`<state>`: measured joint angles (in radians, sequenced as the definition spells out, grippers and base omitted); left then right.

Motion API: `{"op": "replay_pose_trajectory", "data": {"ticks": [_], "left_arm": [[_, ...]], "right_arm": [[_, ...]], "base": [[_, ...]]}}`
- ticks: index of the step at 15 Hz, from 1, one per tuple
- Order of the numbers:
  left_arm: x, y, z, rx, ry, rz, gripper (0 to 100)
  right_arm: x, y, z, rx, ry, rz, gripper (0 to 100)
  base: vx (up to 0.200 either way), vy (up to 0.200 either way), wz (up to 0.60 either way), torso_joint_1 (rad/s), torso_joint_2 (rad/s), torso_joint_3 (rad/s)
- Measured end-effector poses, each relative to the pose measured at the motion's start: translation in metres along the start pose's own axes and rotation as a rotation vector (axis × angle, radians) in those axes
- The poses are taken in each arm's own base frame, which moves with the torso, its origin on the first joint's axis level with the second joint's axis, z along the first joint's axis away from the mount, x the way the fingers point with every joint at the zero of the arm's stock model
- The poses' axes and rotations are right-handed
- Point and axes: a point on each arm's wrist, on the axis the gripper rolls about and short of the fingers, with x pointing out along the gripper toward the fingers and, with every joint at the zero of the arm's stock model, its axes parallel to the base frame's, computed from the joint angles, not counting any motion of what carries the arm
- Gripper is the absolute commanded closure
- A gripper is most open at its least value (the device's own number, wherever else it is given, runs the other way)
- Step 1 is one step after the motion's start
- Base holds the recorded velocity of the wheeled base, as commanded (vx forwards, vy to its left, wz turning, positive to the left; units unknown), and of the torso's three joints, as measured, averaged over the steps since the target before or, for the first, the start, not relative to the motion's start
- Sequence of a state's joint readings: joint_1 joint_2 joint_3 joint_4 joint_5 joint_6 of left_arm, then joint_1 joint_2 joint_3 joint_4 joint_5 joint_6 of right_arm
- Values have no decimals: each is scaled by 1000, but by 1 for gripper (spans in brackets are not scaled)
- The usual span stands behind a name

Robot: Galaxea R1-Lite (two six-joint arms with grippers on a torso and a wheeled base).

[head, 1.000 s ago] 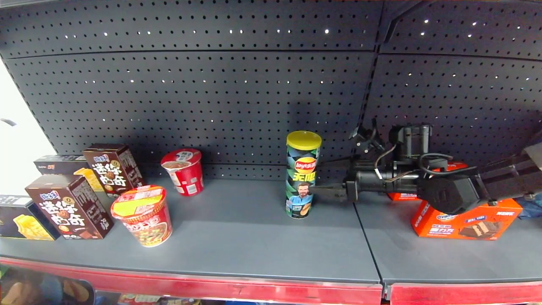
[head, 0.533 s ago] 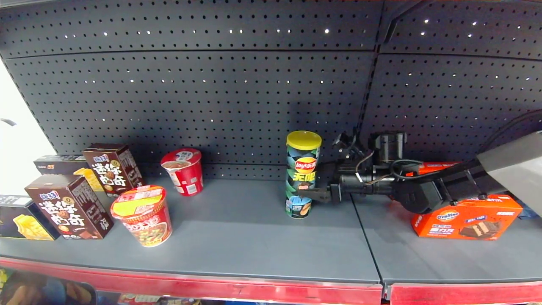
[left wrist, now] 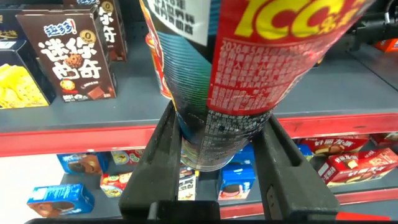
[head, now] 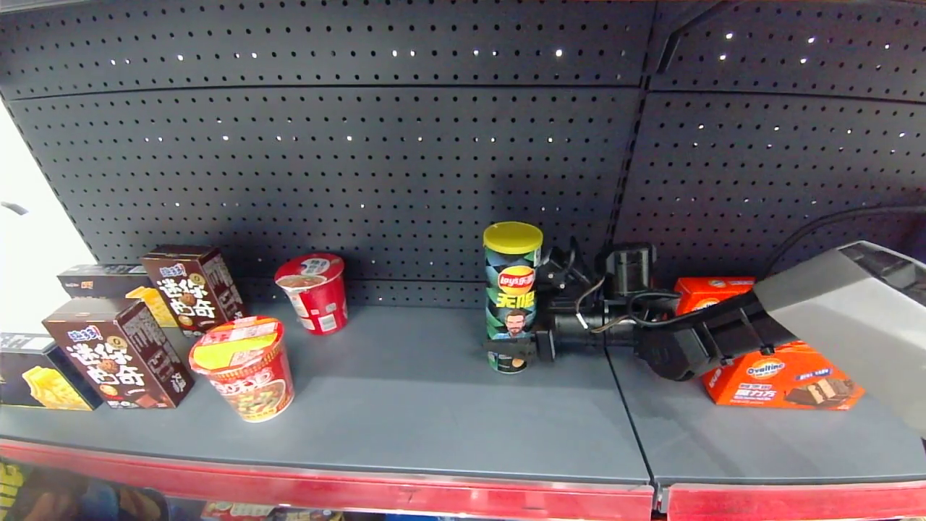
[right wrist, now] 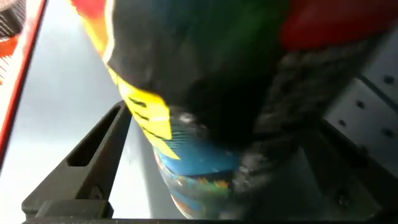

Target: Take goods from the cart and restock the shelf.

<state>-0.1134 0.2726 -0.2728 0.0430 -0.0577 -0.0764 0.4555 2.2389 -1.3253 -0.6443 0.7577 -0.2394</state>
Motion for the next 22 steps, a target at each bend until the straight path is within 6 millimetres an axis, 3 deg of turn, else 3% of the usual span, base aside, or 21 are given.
{"op": "replay_pose_trajectory", "data": {"ticks": [5,10,13,16,18,22], "left_arm": [[1,0,-3,-1,9,2,100],[0,1,-13,-2,19,1,100],[-2,1,-20,-3,14,3,100],[-4,2,-23,-2,2,1,100],[-5,2,-24,-1,-1,0,100],[-5,2,-23,-1,-4,5,100]], "right_arm": [[9,5,-6,1,-3,-5,100],[1,35,20,24,6,-104,100],[-18,59,36,21,-3,-131,100],[-47,82,38,27,-12,-137,100],[-63,96,35,11,-50,-145,100],[-86,118,10,17,-146,-160,100]], "base": [[0,0,0,0,0,0],[0,0,0,0,0,0],[0,0,0,0,0,0],[0,0,0,0,0,0],[0,0,0,0,0,0],[0,0,0,0,0,0]]}}
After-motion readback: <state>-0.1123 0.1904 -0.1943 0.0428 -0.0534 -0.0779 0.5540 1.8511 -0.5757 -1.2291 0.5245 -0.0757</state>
